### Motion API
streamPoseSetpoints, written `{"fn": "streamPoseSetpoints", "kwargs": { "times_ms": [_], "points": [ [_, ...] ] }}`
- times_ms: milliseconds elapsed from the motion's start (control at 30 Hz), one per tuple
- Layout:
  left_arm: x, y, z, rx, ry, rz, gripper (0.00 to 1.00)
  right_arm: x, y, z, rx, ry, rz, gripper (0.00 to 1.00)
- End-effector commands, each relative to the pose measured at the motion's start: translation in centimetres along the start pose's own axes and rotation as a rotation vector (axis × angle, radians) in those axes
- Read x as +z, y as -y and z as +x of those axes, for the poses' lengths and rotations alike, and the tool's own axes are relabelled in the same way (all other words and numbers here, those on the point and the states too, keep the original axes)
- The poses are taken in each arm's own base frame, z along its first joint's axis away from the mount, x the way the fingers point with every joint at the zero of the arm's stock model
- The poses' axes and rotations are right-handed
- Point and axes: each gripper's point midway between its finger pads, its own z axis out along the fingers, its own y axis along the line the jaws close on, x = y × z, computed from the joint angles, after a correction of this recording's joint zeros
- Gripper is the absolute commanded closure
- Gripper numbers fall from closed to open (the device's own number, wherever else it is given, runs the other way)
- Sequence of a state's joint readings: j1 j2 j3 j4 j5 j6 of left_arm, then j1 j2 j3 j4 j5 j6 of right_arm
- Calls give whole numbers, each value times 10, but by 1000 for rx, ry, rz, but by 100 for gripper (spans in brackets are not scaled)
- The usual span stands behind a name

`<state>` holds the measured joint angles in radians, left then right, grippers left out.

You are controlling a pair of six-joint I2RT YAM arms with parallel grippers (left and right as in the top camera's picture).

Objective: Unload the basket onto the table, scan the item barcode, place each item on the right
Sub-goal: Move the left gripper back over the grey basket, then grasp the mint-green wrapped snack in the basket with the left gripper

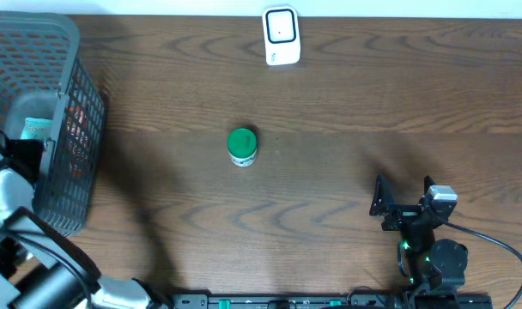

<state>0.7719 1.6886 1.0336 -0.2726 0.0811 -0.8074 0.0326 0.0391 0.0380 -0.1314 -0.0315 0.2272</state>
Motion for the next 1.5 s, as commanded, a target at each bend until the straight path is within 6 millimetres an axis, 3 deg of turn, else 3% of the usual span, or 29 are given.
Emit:
{"fn": "streamPoseSetpoints", "kwargs": {
  "times_ms": [0,433,667,933,967,1000,1100,1200,1333,1467],
  "points": [
    [22,2,11,18,-68,18,2,0,-2,3,2,-7,-11,1],
    [70,-8,35,11,-169,24,2,0,-2,3,2,-8,-11,1],
    [90,-18,59,9,-264,17,1,1,-2,4,3,-11,-10,1],
    [89,-39,77,96,-347,-40,85,1,-2,4,3,-12,-10,1],
    [87,-40,77,99,-352,-45,92,1,-2,4,3,-12,-10,1],
    [86,-41,76,96,-354,-49,92,1,-2,4,3,-12,-10,1],
    [74,-36,64,90,-338,-33,93,1,-2,4,3,-12,-10,1],
    [47,-10,40,95,-300,64,93,1,-2,4,3,-12,-10,1],
    [-14,29,-2,102,-177,213,93,1,-2,4,3,-12,-10,1],
    [-78,53,-31,125,-30,323,93,1,-2,4,3,-12,-10,1]
  ]
}}
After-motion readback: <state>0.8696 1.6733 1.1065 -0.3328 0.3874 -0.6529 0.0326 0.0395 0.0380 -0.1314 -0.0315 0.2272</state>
